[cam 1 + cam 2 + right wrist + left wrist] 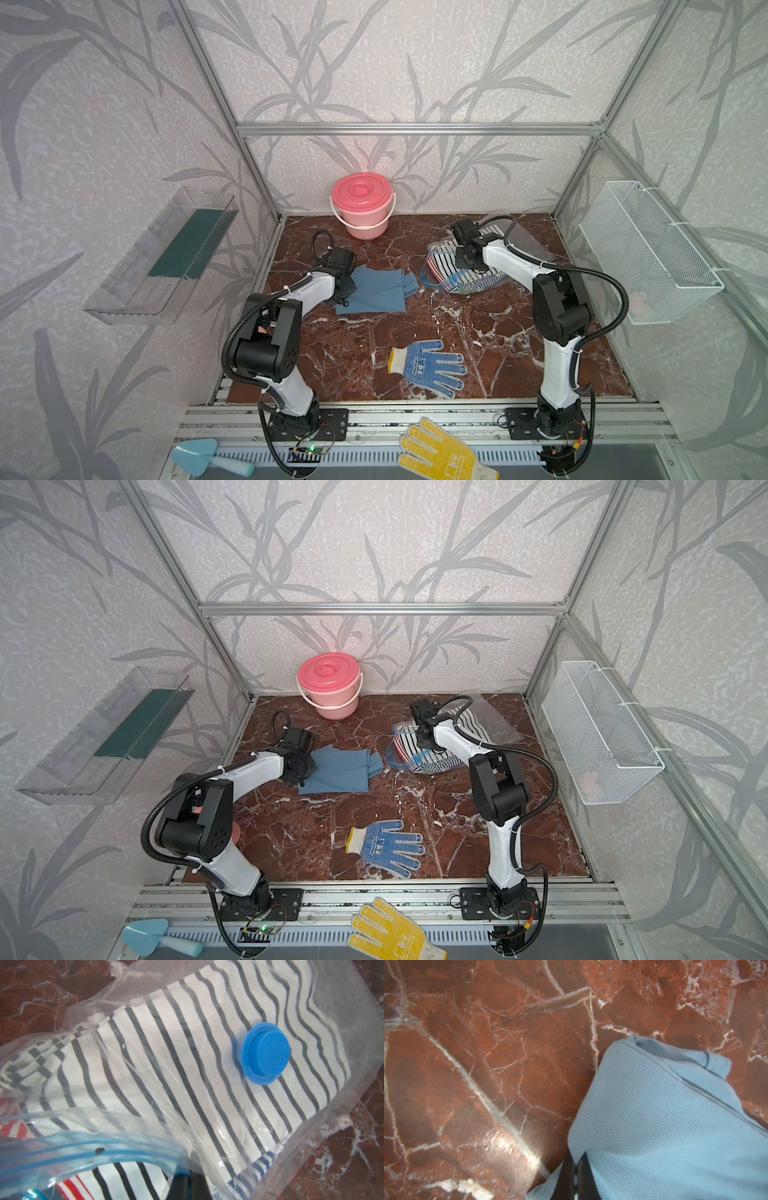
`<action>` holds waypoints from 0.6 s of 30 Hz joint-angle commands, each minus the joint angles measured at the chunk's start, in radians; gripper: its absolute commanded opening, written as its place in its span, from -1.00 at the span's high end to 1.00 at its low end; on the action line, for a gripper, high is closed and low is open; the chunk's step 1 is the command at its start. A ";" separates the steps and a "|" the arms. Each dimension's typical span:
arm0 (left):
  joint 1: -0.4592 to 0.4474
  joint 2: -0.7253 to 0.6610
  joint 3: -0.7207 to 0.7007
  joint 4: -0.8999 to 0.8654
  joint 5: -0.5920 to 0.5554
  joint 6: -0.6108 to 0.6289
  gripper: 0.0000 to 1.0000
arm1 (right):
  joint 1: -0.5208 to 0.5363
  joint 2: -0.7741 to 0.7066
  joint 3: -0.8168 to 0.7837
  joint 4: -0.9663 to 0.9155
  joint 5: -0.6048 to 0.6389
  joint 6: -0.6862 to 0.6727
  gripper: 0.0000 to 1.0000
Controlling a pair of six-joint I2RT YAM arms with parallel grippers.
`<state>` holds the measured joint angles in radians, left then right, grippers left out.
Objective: Take the tank top out of the vacuum bag
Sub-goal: Take out the tank top from the vacuum bag.
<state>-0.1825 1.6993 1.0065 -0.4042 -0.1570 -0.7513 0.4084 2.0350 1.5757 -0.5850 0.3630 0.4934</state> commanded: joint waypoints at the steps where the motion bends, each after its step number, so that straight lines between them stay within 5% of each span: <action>1: 0.009 0.029 0.052 -0.037 -0.031 -0.005 1.00 | -0.006 -0.024 0.028 -0.024 0.003 -0.013 1.00; 7: 0.041 0.070 0.134 -0.091 -0.053 0.009 1.00 | -0.006 -0.028 0.027 -0.027 -0.057 -0.022 1.00; 13: 0.044 0.003 0.146 -0.127 -0.083 0.039 0.17 | -0.006 -0.031 0.019 -0.025 -0.174 -0.042 1.00; 18: 0.024 -0.076 0.113 -0.108 -0.014 0.064 -0.14 | -0.005 -0.051 -0.037 0.029 -0.261 -0.043 1.00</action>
<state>-0.1444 1.6955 1.1400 -0.4961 -0.1905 -0.7063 0.4072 2.0293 1.5661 -0.5762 0.1719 0.4583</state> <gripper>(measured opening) 0.562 0.048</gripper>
